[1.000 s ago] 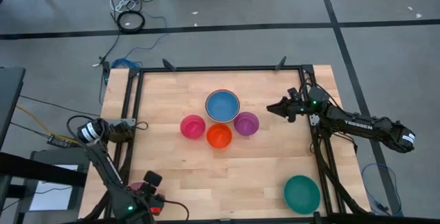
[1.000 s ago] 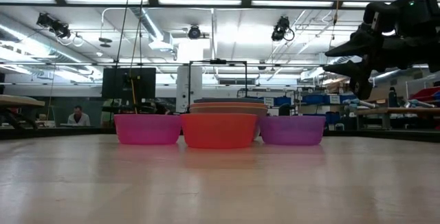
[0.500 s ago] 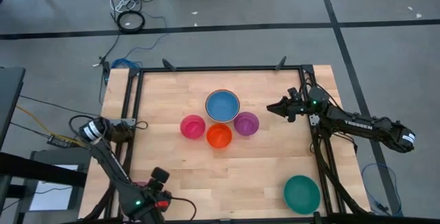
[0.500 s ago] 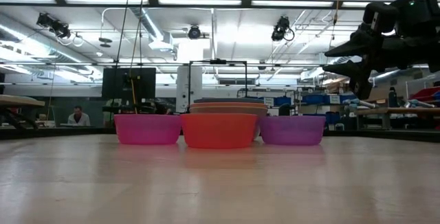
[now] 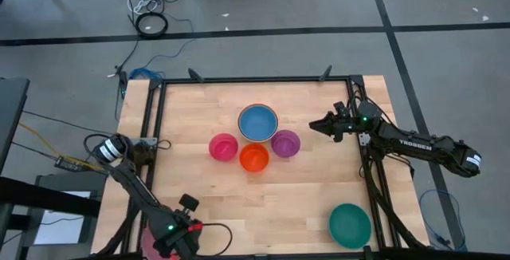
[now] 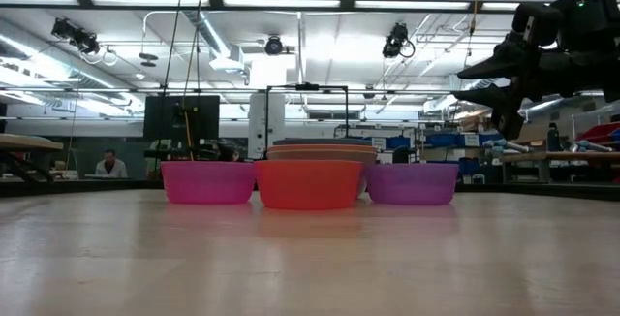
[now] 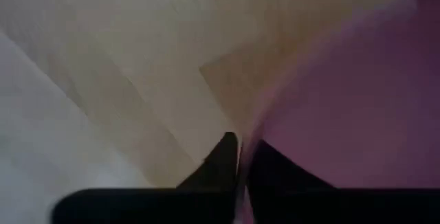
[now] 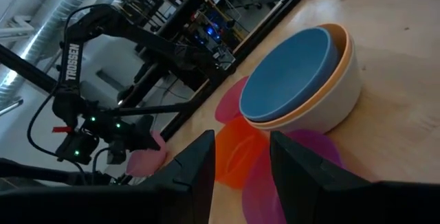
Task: Nest bowls inside each other
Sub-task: Stack the pink bowl on top of the blue bowl, then stack the green bowl on top of the pink bowl
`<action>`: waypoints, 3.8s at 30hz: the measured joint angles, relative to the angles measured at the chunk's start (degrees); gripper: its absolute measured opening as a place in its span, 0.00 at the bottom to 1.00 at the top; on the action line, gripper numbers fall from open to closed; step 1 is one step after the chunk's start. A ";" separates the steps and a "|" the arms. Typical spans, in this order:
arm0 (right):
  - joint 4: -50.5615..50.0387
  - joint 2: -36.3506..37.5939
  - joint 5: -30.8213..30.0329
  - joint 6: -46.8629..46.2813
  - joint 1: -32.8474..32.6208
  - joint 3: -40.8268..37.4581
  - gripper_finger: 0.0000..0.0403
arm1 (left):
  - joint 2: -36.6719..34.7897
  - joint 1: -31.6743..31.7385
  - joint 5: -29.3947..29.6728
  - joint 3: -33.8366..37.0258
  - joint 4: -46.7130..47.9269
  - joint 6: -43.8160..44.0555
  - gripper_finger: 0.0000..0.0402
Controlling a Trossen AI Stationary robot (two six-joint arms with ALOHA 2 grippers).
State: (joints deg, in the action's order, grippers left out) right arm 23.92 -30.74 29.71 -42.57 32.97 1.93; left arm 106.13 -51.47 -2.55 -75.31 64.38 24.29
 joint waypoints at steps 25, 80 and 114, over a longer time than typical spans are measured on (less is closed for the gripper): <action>0.00 0.00 -1.78 4.74 -6.03 0.00 0.32 | -12.90 44.69 20.57 -25.21 7.12 1.58 0.01; 12.22 0.02 -0.46 7.07 -10.60 0.00 0.32 | 21.57 73.64 0.43 -49.03 17.42 -1.74 0.13; -16.40 0.02 -2.98 4.55 -24.70 0.02 0.50 | -3.42 62.41 25.38 -49.18 13.24 -1.19 0.57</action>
State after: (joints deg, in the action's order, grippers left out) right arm 7.52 -30.72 26.74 -38.02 8.27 1.96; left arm 102.71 10.94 22.83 -124.49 77.62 23.10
